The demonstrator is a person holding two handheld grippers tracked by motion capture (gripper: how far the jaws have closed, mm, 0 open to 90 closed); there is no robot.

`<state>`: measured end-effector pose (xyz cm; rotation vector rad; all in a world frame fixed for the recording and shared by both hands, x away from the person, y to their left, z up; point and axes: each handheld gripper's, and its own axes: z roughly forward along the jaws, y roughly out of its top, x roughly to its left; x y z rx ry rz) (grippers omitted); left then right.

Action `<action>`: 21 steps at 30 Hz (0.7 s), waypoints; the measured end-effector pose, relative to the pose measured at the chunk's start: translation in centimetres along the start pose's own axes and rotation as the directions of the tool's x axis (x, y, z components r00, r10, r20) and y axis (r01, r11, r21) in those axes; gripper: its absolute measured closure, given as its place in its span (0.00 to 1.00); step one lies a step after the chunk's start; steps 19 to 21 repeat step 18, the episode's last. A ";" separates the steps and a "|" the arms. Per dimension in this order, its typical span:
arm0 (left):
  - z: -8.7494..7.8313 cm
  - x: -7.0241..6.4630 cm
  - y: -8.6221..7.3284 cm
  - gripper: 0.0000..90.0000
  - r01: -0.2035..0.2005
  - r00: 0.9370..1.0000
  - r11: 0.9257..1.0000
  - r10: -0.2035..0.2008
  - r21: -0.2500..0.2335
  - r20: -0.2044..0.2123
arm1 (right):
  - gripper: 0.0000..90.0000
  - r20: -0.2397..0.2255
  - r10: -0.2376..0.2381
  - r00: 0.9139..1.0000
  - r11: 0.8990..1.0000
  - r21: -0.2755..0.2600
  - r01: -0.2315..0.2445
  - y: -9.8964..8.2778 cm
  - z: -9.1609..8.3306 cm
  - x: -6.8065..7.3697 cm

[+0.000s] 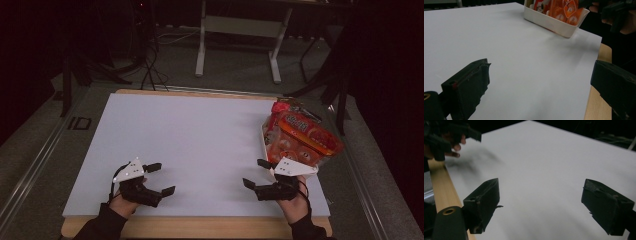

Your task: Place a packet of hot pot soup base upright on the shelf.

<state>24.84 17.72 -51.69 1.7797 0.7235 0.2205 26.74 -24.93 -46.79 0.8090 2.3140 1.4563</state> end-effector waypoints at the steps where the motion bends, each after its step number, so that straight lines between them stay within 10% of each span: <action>1: 0.0 0.0 0.0 0.03 -0.001 1.000 1.000 0.001 0.001 0.001 | 0.16 -0.009 0.004 1.000 1.000 0.009 -0.004 -0.3 0.1 0.0; 21: 0.2 -0.2 0.0 0.03 -0.016 1.000 1.000 0.016 0.003 0.004 | 0.16 -0.020 0.004 1.000 0.998 0.066 -0.003 -1.7 1.6 0.2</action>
